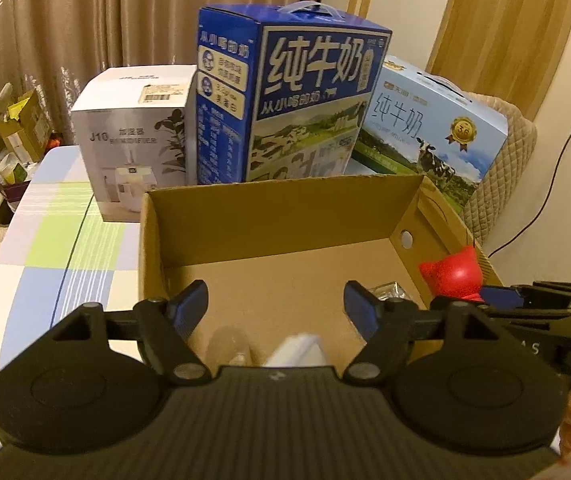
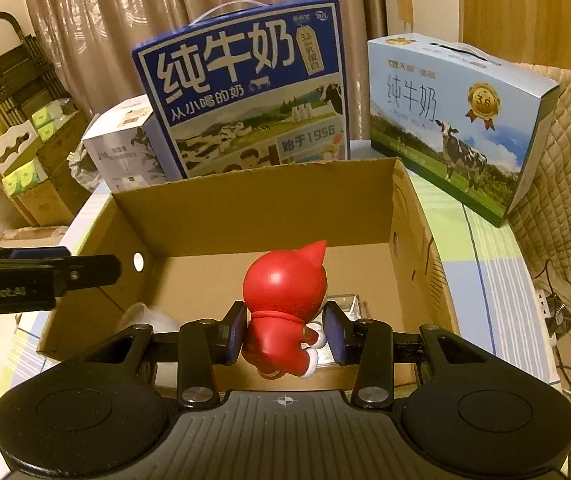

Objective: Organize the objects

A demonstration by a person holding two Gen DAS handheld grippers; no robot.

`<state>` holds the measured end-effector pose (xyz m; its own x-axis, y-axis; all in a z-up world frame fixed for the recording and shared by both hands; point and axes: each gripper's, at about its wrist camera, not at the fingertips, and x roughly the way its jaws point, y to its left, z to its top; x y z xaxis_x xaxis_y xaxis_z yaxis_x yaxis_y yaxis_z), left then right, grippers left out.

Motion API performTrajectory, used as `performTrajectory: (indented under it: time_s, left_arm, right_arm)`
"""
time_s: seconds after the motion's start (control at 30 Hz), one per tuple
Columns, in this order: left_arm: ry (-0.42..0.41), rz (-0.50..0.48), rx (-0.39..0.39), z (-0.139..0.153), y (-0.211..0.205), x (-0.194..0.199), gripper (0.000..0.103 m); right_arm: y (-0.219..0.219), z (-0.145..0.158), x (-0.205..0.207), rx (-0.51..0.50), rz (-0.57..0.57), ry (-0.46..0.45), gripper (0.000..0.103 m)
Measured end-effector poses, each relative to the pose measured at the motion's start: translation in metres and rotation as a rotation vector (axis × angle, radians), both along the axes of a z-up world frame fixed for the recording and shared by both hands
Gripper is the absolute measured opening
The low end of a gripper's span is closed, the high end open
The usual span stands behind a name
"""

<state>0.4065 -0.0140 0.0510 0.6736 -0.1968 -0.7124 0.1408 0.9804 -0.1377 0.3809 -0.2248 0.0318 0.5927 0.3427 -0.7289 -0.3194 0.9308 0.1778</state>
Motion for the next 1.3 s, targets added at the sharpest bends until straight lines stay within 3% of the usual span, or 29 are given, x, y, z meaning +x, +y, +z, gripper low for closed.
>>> performTrajectory:
  time_s: [0.27, 0.43, 0.5, 0.53, 0.57, 0.87, 1.17, 1.3]
  left_arm:
    - [-0.01, 0.003, -0.005, 0.003, 0.007, -0.009, 0.07]
    - [-0.01, 0.006, -0.003, 0.004, 0.009, -0.014, 0.072]
    - [-0.01, 0.009, -0.002, 0.004, 0.011, -0.016, 0.074]
    - [-0.009, 0.008, -0.002, 0.004, 0.011, -0.018, 0.074]
    - [-0.009, 0.005, -0.001, 0.004, 0.012, -0.02, 0.074]
    - [-0.028, 0.018, -0.003, 0.01, 0.022, -0.051, 0.08]
    - [-0.055, 0.061, -0.026, 0.021, 0.038, -0.12, 0.094]
    - [-0.035, 0.091, -0.08, 0.019, 0.051, -0.156, 0.099]
  right_arm:
    - [-0.001, -0.001, 0.001, -0.003, -0.006, -0.001, 0.039]
    - [-0.001, -0.001, 0.004, 0.048, -0.018, 0.006, 0.039]
    - [-0.002, -0.001, 0.006, 0.089, -0.018, 0.008, 0.047]
    - [-0.003, 0.001, 0.005, 0.109, -0.018, -0.001, 0.061]
    - [-0.003, 0.003, 0.004, 0.117, -0.02, -0.016, 0.068]
    - [-0.013, 0.021, -0.024, 0.127, -0.041, -0.059, 0.069]
    - [-0.029, 0.03, -0.092, 0.168, -0.064, -0.039, 0.069]
    - [-0.036, 0.03, -0.128, 0.159, -0.079, -0.036, 0.069]
